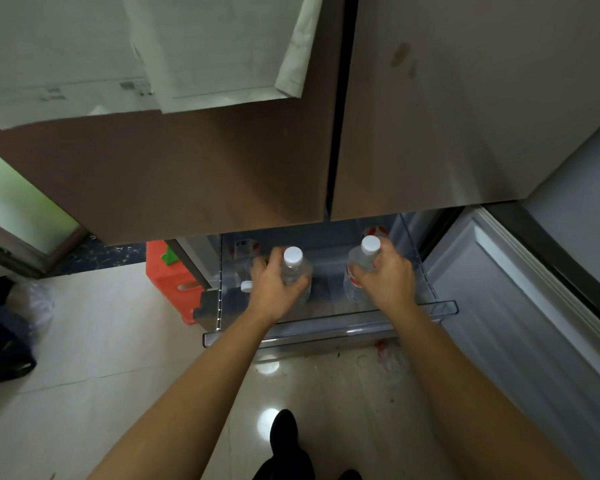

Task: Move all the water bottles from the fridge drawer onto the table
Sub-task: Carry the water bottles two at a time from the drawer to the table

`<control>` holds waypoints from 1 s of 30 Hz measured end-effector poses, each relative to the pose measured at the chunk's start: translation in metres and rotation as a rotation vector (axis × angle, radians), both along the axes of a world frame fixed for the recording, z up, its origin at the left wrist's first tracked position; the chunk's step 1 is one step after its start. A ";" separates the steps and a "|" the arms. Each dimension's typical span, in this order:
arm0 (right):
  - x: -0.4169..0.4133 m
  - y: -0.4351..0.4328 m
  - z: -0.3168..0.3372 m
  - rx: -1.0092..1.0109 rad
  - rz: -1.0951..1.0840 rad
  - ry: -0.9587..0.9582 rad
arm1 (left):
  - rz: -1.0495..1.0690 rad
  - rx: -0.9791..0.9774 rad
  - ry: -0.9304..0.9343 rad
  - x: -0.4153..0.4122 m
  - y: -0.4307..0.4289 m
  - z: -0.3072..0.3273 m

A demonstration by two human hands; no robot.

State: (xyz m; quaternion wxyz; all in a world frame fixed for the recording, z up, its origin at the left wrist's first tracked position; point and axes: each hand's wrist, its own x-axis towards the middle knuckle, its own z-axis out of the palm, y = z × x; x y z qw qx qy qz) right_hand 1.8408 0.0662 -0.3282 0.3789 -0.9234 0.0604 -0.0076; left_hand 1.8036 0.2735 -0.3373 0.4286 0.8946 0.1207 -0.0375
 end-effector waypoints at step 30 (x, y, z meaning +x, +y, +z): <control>-0.109 0.033 0.064 0.309 0.518 -0.405 | 0.503 -0.126 -0.533 -0.166 0.007 0.096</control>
